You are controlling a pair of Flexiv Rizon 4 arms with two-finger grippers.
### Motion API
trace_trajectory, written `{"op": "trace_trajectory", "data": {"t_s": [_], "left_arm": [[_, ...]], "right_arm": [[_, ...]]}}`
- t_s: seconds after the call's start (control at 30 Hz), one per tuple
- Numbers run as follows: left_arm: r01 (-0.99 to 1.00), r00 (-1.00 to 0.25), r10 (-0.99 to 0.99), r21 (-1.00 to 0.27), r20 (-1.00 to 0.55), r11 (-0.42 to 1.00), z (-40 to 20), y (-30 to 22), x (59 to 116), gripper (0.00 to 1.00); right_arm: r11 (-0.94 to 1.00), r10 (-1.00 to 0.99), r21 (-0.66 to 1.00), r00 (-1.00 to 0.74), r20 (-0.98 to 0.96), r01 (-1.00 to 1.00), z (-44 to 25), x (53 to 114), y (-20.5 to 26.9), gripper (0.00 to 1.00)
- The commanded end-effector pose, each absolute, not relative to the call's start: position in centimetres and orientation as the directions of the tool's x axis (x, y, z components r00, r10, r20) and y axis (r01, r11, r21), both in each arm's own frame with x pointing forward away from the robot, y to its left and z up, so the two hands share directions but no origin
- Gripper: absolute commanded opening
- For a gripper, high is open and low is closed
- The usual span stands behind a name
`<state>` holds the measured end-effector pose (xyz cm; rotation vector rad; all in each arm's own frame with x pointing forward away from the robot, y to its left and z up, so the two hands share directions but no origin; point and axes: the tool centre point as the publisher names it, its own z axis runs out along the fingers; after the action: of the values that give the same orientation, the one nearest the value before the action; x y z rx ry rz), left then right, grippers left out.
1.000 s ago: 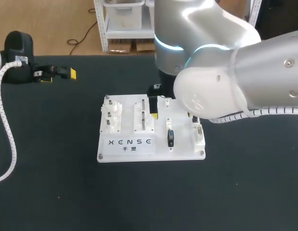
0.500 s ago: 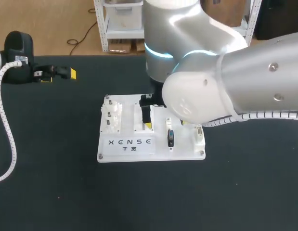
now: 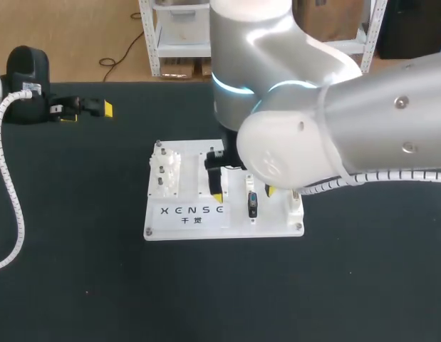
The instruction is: Insert the USB connector, Ethernet cable, and multi-pin plug into their matching sockets one by one.
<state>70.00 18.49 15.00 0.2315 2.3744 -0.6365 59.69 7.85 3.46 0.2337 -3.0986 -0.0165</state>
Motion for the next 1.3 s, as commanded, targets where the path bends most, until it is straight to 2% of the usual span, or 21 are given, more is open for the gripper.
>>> {"op": "trace_trajectory", "data": {"t_s": [0.03, 1.3], "left_arm": [[0.321, -0.767, 0.0, -0.383, -0.642, 0.866, 15.0, 18.5, 70.0, 1.0], [0.321, -0.767, 0.0, -0.383, -0.642, 0.866, 15.0, 18.5, 70.0, 1.0]], "right_arm": [[0.989, -0.149, 0.013, -0.988, 0.03, -0.149, 3.5, 59.3, 7.4, 1.0], [0.994, -0.099, -0.034, -0.995, 0.018, -0.099, 1.3, 59.2, 6.8, 1.0]]}}
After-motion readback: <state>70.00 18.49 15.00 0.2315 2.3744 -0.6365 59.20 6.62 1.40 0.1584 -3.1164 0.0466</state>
